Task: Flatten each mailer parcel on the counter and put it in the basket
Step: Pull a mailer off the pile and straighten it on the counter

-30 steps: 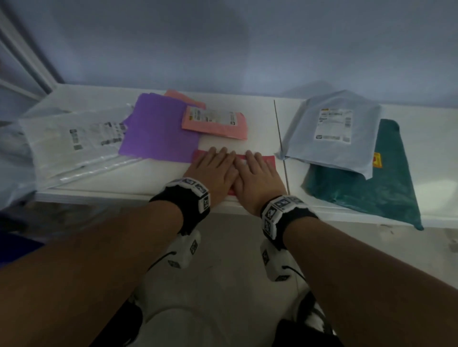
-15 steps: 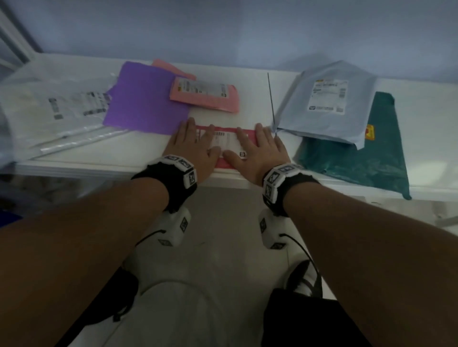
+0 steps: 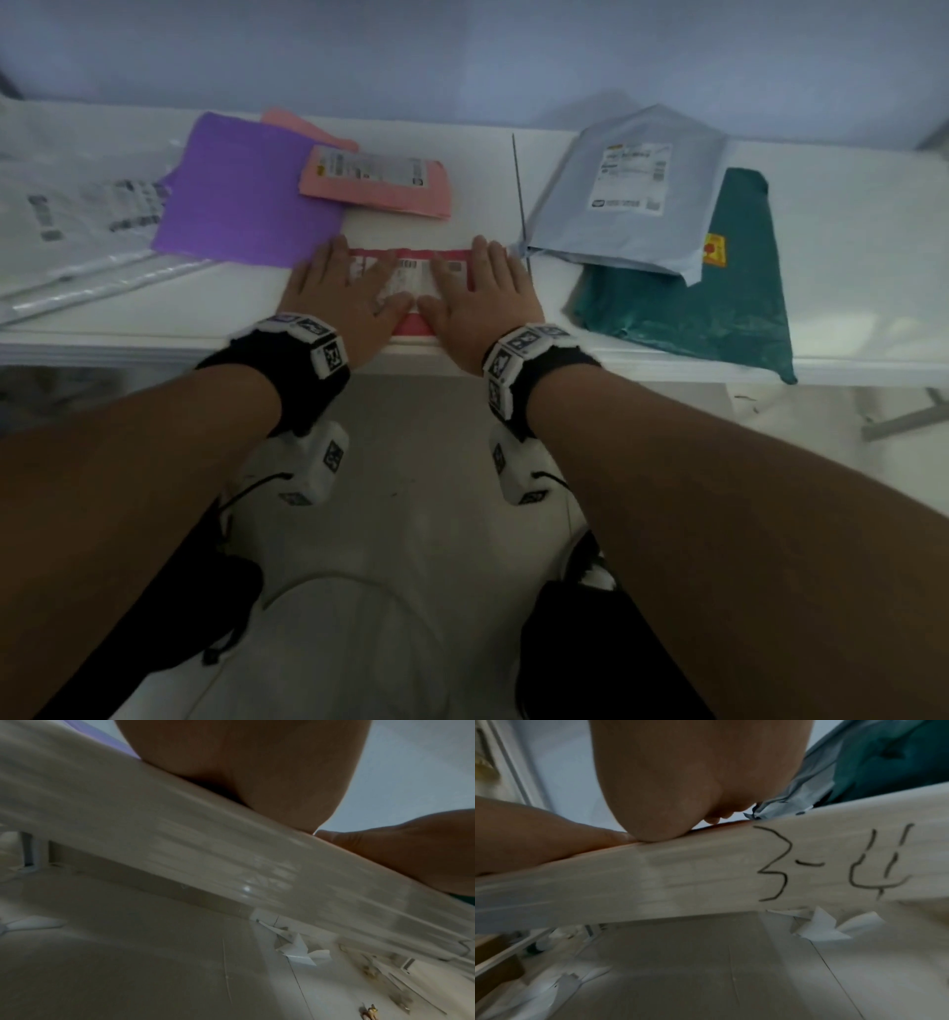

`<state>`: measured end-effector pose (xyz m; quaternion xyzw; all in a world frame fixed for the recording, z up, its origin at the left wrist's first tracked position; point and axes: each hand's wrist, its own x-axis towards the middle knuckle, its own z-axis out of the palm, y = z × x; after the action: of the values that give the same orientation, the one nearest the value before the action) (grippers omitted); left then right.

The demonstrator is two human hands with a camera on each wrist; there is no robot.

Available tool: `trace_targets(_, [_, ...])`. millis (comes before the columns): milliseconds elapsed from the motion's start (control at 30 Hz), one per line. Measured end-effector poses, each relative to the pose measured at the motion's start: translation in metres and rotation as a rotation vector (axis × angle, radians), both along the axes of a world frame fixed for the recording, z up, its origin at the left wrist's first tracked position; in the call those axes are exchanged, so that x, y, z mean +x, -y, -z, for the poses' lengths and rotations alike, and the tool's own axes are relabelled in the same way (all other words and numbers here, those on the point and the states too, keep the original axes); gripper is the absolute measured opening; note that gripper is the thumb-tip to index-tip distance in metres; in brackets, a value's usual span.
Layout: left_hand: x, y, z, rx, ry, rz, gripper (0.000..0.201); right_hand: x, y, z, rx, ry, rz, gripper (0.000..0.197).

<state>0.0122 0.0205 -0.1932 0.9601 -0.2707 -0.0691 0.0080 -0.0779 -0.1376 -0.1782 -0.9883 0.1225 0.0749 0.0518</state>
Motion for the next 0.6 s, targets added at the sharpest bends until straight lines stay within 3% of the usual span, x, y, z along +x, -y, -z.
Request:
trace_targets(267, [-0.002,-0.003,-0.004,-0.001,-0.006,0.027,0.067,0.002,0.007,0.002,0.078,-0.052,0.052,0.075])
trace_targets(600, [0.002,-0.008,0.001,0.054,-0.013,0.045,0.064,0.0,0.014,0.001,0.134,-0.095,-0.005,0.057])
